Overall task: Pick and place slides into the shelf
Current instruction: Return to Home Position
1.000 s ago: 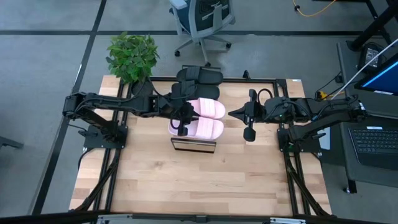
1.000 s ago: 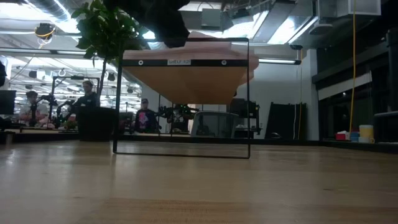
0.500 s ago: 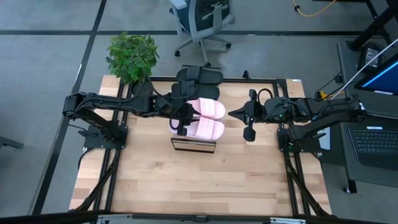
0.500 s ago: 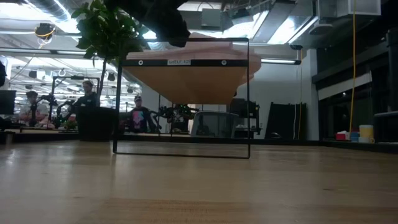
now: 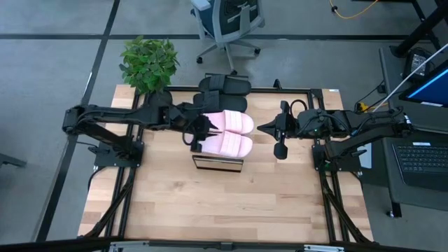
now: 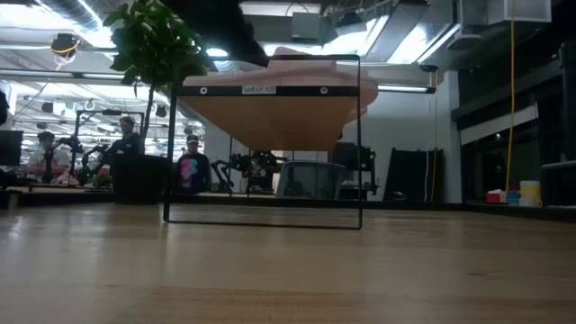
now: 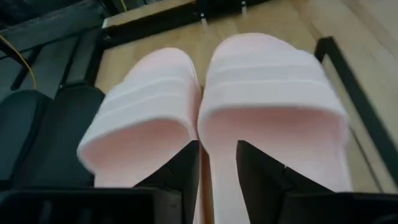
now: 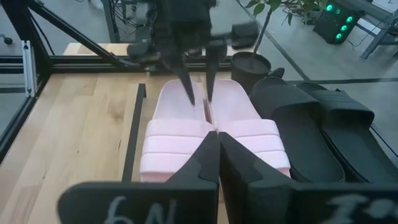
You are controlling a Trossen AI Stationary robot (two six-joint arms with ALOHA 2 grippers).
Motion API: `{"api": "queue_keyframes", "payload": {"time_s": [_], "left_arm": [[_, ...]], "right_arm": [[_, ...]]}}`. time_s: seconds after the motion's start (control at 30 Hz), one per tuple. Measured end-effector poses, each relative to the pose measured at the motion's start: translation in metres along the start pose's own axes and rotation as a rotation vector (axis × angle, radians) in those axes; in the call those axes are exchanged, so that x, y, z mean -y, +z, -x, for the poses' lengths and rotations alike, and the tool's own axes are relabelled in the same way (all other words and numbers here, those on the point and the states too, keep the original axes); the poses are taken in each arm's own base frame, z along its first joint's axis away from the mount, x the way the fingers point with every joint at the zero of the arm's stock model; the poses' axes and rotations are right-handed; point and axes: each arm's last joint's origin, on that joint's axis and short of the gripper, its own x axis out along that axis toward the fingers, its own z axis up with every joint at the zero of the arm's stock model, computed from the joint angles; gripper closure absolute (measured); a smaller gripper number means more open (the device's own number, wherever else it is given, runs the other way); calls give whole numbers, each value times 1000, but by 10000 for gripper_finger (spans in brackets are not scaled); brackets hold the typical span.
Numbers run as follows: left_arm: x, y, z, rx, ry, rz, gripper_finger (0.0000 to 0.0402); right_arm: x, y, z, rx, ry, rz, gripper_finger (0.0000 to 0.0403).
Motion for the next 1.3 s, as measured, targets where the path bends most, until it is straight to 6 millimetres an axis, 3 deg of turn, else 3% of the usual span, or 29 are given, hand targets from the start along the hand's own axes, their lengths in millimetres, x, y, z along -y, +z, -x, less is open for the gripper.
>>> {"api": "queue_keyframes", "payload": {"time_s": [0.33, 0.5, 0.6, 0.8, 1.03, 1.3], "left_arm": [[-7, 14, 73, 173, 104, 85, 310], [-8, 11, 104, 192, 173, 95, 310], [-8, 8, 117, 202, 169, 98, 310], [-2, -6, 119, 221, 104, 135, 310], [12, -47, 101, 303, 91, 240, 310], [21, -82, 127, 431, 131, 305, 310]], "right_arm": [[0, 0, 0, 1, 0, 6, 398], [0, 2, 0, 15, 3, -3, 398], [-3, 6, 0, 55, 89, -31, 398], [-11, 17, 3, 159, 344, -55, 398], [-16, 10, -8, 126, 307, -94, 398], [-22, 7, -26, 106, 304, -117, 397]]}}
